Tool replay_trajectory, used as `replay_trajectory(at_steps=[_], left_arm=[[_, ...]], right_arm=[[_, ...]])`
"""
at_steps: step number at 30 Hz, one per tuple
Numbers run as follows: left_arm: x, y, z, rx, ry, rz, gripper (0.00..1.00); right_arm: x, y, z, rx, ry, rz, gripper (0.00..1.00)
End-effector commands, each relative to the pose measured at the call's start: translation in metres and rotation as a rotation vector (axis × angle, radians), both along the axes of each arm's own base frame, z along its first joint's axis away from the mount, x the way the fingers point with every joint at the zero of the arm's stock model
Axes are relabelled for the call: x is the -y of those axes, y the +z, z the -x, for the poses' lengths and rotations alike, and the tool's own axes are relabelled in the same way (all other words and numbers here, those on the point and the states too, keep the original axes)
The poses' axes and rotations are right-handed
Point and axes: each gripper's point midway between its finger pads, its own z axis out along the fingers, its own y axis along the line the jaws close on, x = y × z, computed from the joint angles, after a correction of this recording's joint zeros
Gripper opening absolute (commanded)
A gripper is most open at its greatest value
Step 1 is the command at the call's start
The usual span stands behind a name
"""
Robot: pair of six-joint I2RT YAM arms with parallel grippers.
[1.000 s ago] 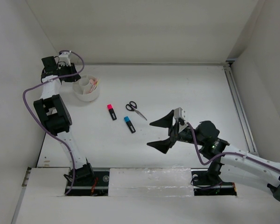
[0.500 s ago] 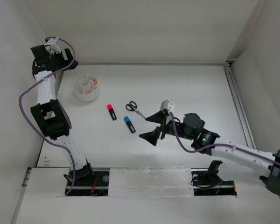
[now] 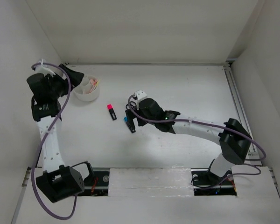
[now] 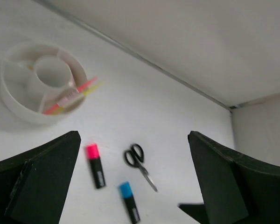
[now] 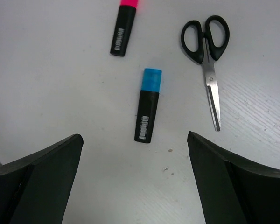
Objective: Sort the stationery into containers
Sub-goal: Pick up the pen from the center of the board.
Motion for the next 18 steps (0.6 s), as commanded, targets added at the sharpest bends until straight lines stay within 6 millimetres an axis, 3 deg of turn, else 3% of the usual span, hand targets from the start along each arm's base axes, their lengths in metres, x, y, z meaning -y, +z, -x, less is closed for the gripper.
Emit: replay_trajectory(at_steps=[1,5,8,9,10,12,13,14,18], left_arm=[[0.026,-0.010,0.015,0.000,-0.041,0.223,1.00],[0.048,0.022,0.043,0.150,-0.195,0.102,1.00],[0.056,0.018,0.060,0.162,-0.195,0.120,1.00],[0.061,0.026,0.063,0.209,-0.217,0.135,1.00],[0.063,0.009,0.065,0.189,-0.224,0.175,1.00],[0.075,0.016,0.077,0.264,-0.283,0.182,1.00],[0.076,0.011,0.079,0.257,-0.280,0.222,1.00],[0.079,-0.005,0.083,0.236,-0.285,0.252,1.00],[0.084,-0.023,0.086,0.207,-0.309,0.306,1.00]], right_arm=[[0.001,-0.008,-0.008,-0.046,-0.071,0.085,1.00],[-0.004,-0.031,-0.013,-0.101,-0.106,0.139,0.99],[-0.006,-0.056,-0.017,-0.132,-0.121,0.185,0.96],[-0.010,-0.059,-0.017,-0.142,-0.114,0.190,0.95],[-0.016,-0.069,-0.019,-0.157,-0.104,0.201,0.93],[-0.021,-0.079,-0.020,-0.173,-0.097,0.216,0.88],[-0.029,-0.078,-0.020,-0.168,-0.088,0.211,0.84],[-0.029,-0.091,-0.020,-0.185,-0.088,0.239,0.83],[-0.036,-0.108,-0.024,-0.204,-0.089,0.271,0.75]])
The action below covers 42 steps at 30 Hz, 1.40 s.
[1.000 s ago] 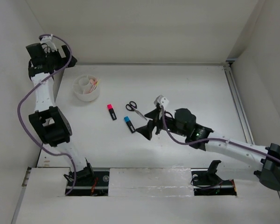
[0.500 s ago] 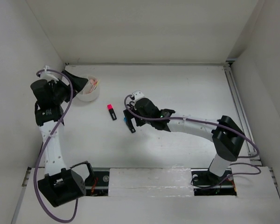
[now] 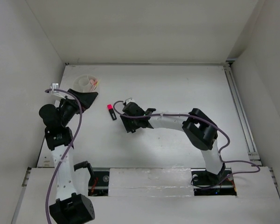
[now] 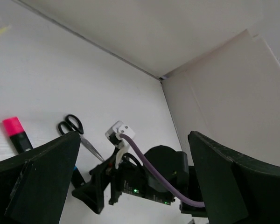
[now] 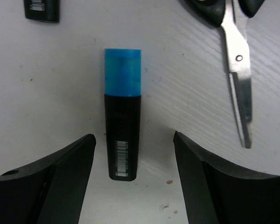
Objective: Sort the stationery into containers
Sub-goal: Pick up the pen from the center of the board.
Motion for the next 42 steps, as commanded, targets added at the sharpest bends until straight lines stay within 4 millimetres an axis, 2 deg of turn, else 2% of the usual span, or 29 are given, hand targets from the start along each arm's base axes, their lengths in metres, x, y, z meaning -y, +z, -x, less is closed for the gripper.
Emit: replay_trajectory(at_steps=[1,2,4,5,6,7,8,9,10,11,12,13,15,16,17,18,19,20,23,25,26,27,29,30,31,36,37,41,42], left_arm=[[0.007,0.002,0.003,0.019,-0.052,0.040,1.00],[0.005,-0.005,0.003,-0.007,-0.040,0.037,1.00],[-0.004,-0.002,-0.004,-0.021,0.012,-0.028,1.00],[-0.008,-0.013,-0.004,-0.090,0.030,-0.029,1.00],[-0.013,-0.005,-0.006,-0.093,0.057,-0.055,1.00],[-0.026,-0.013,-0.014,-0.133,0.126,-0.092,1.00],[-0.032,-0.028,-0.011,-0.223,0.163,-0.094,1.00],[-0.041,-0.030,-0.012,-0.258,0.210,-0.111,1.00],[-0.056,-0.026,-0.015,-0.274,0.298,-0.142,1.00],[-0.063,-0.032,-0.015,-0.308,0.331,-0.155,1.00],[-0.068,-0.040,-0.012,-0.348,0.356,-0.164,1.00],[-0.070,-0.037,-0.013,-0.342,0.372,-0.169,1.00],[-0.057,-0.037,-0.012,-0.309,0.302,-0.170,1.00],[-0.050,-0.043,-0.011,-0.300,0.264,-0.162,1.00],[-0.032,-0.041,-0.008,-0.273,0.162,-0.145,1.00],[-0.023,-0.041,-0.007,-0.258,0.114,-0.140,1.00],[-0.019,-0.044,-0.007,-0.264,0.088,-0.122,1.00],[-0.015,-0.051,-0.007,-0.281,0.060,-0.101,1.00],[0.003,-0.058,-0.002,-0.274,-0.071,-0.056,1.00],[0.012,-0.073,0.001,-0.315,-0.131,-0.005,1.00],[0.013,-0.073,0.001,-0.305,-0.142,-0.005,1.00],[0.015,-0.079,0.003,-0.316,-0.150,0.009,1.00],[0.018,-0.079,0.004,-0.303,-0.174,0.021,1.00],[0.019,-0.077,0.004,-0.299,-0.181,0.031,1.00],[0.019,-0.082,0.006,-0.311,-0.181,0.037,1.00],[0.020,-0.082,0.006,-0.305,-0.189,0.042,1.00],[0.020,-0.081,0.005,-0.295,-0.188,0.038,1.00],[0.021,-0.081,0.004,-0.298,-0.197,0.048,0.91],[0.021,-0.083,0.003,-0.308,-0.198,0.053,0.88]], right_arm=[[-0.017,0.009,0.000,0.012,0.008,-0.007,0.74],[-0.020,0.008,-0.001,0.011,0.008,-0.005,0.72],[-0.017,-0.006,0.001,-0.018,0.001,0.030,0.59],[-0.016,-0.010,0.001,-0.007,-0.008,0.059,0.53],[-0.015,-0.021,0.005,-0.017,-0.013,0.088,0.42],[-0.014,-0.024,0.005,-0.023,-0.013,0.099,0.35],[-0.011,-0.024,0.004,-0.022,-0.029,0.108,0.28],[-0.008,-0.036,0.009,-0.047,-0.020,0.124,0.22],[-0.010,-0.038,0.013,-0.046,-0.011,0.124,0.09],[-0.013,-0.037,0.014,-0.052,-0.019,0.103,0.01],[-0.009,-0.042,0.017,-0.060,-0.019,0.117,0.00],[-0.007,-0.039,0.018,-0.058,-0.027,0.102,0.00],[-0.012,-0.025,0.018,-0.045,-0.028,0.050,0.00],[-0.009,-0.007,0.020,-0.024,-0.028,0.014,0.00],[-0.017,0.009,0.018,-0.001,-0.018,-0.050,0.00],[-0.018,0.022,0.018,0.019,-0.017,-0.083,0.00],[-0.022,0.035,0.021,0.021,0.000,-0.126,0.00],[-0.024,0.060,0.020,0.053,0.001,-0.180,0.00],[-0.040,0.092,0.023,0.074,0.061,-0.289,0.00],[-0.054,0.116,0.021,0.095,0.095,-0.348,0.00],[-0.058,0.117,0.018,0.092,0.095,-0.345,0.00],[-0.070,0.128,0.014,0.099,0.105,-0.369,0.00],[-0.082,0.138,0.014,0.104,0.122,-0.391,0.00],[-0.090,0.153,0.012,0.115,0.135,-0.424,0.00],[-0.094,0.154,0.010,0.117,0.135,-0.427,0.00],[-0.118,0.187,0.027,0.102,0.205,-0.543,0.00],[-0.122,0.192,0.025,0.109,0.207,-0.554,0.00],[-0.135,0.205,0.038,0.118,0.238,-0.580,0.00],[-0.136,0.200,0.037,0.113,0.237,-0.573,0.00]])
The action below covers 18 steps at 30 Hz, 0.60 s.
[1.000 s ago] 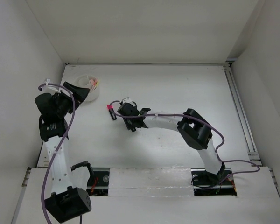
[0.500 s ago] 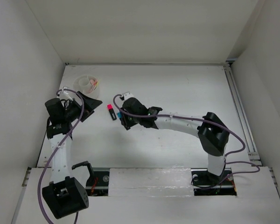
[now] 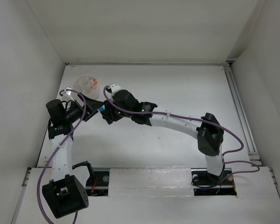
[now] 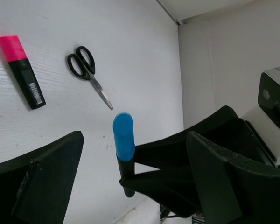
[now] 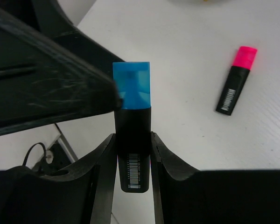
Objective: Sort the stationery into containers
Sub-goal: Pick up the pen from the center of the board, then place the pen in the storage box.
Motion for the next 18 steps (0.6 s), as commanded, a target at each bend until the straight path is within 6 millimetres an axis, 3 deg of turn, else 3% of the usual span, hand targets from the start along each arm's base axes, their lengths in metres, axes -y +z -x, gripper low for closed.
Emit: replay_trajectory(at_steps=[1,5,6,9,10,13,16,17,18], left_arm=[[0.003,0.006,-0.001,0.042,-0.033,0.006,0.86],[0.004,0.003,0.000,0.034,-0.033,0.009,0.64],[0.005,0.004,0.000,0.045,-0.042,0.009,0.52],[0.005,0.001,0.000,0.037,-0.050,0.016,0.34],[0.005,-0.001,-0.001,0.029,-0.050,0.019,0.19],[0.006,0.000,-0.002,0.034,-0.059,0.027,0.00],[0.006,0.006,-0.004,0.053,-0.061,0.040,0.00],[0.006,0.009,-0.005,0.062,-0.058,0.045,0.00],[0.004,0.011,-0.009,0.071,-0.038,0.044,0.00]], right_arm=[[-0.023,0.030,0.006,0.029,0.032,-0.096,0.00],[-0.026,0.035,0.011,0.033,0.041,-0.104,0.00],[-0.025,0.035,0.009,0.037,0.031,-0.102,0.00],[-0.025,0.039,0.007,0.053,0.027,-0.104,0.00],[-0.027,0.039,0.005,0.062,0.031,-0.103,0.00],[-0.029,0.044,0.000,0.089,0.021,-0.102,0.00],[-0.028,0.053,-0.006,0.128,0.005,-0.104,0.00],[-0.028,0.053,-0.007,0.139,0.010,-0.097,0.04],[-0.027,0.053,-0.008,0.142,0.002,-0.095,0.16]])
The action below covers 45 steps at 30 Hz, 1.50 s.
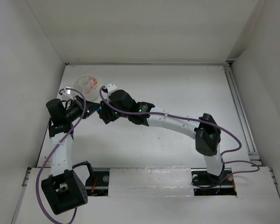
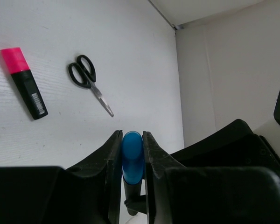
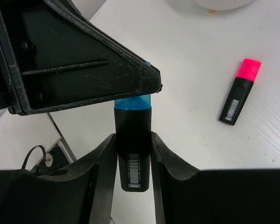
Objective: Sort the stationery into containers
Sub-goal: Place the pen in the storage box.
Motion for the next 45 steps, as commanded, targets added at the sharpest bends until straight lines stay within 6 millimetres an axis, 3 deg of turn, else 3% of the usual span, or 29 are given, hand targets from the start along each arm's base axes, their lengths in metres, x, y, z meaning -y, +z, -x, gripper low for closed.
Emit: replay_trajectory(at_steps=[1,2,3,5,6,8,9,11,12,13,15,16,17,19,20,24,30,34,45], left_arm=[[0.003,0.021,-0.003,0.086,-0.016,0.015,0.00],[0.000,0.030,-0.007,0.109,0.006,0.000,0.00],[-0.009,0.036,-0.017,0.130,0.066,-0.027,0.00],[-0.023,0.045,-0.027,0.136,0.150,-0.076,0.00],[-0.042,0.056,-0.043,0.158,0.242,-0.145,0.00],[-0.064,0.061,-0.055,0.140,0.354,-0.214,0.00],[-0.091,0.070,-0.068,0.145,0.481,-0.283,0.00],[-0.120,0.077,-0.079,0.142,0.616,-0.355,0.00],[-0.134,0.079,-0.084,0.136,0.676,-0.390,0.00],[-0.161,0.082,-0.093,0.125,0.792,-0.443,0.00],[-0.180,0.089,-0.105,0.147,0.861,-0.491,0.00],[-0.187,0.103,-0.112,0.174,0.887,-0.504,0.00],[-0.195,0.093,-0.124,0.144,0.899,-0.525,0.00],[-0.206,0.092,-0.135,0.136,0.922,-0.562,0.00],[-0.218,0.091,-0.146,0.118,0.954,-0.586,0.00],[-0.232,0.071,-0.169,0.090,0.977,-0.610,0.00],[-0.236,0.049,-0.191,0.093,0.966,-0.633,0.00],[-0.229,0.037,-0.205,0.093,0.900,-0.615,0.00],[-0.217,0.003,-0.222,0.063,0.839,-0.529,0.00]], right_arm=[[-0.011,0.042,-0.013,0.107,-0.016,-0.086,0.39],[-0.008,0.042,-0.020,0.111,-0.036,-0.083,0.80],[-0.004,0.040,-0.021,0.111,-0.044,-0.076,1.00],[0.011,0.032,-0.029,0.117,-0.100,-0.043,1.00],[0.020,0.029,-0.036,0.118,-0.126,-0.031,1.00],[0.038,0.020,-0.046,0.109,-0.175,-0.007,1.00],[0.051,0.014,-0.048,0.097,-0.194,0.000,1.00],[0.064,0.008,-0.047,0.092,-0.202,0.011,1.00],[0.073,-0.008,-0.041,0.075,-0.201,0.045,1.00],[0.080,0.003,-0.039,0.090,-0.210,0.023,1.00],[0.089,0.001,-0.033,0.089,-0.210,0.026,1.00],[0.099,-0.003,-0.027,0.084,-0.210,0.037,1.00],[0.101,-0.004,-0.023,0.081,-0.199,0.030,1.00],[0.111,-0.015,-0.017,0.070,-0.198,0.053,1.00],[0.115,-0.011,-0.015,0.080,-0.194,0.050,1.00],[0.125,-0.011,-0.004,0.073,-0.174,0.042,1.00],[0.132,-0.010,0.007,0.068,-0.145,0.022,1.00],[0.131,-0.016,0.011,0.061,-0.128,0.020,1.00],[0.128,-0.011,0.008,0.065,-0.128,0.011,1.00]])
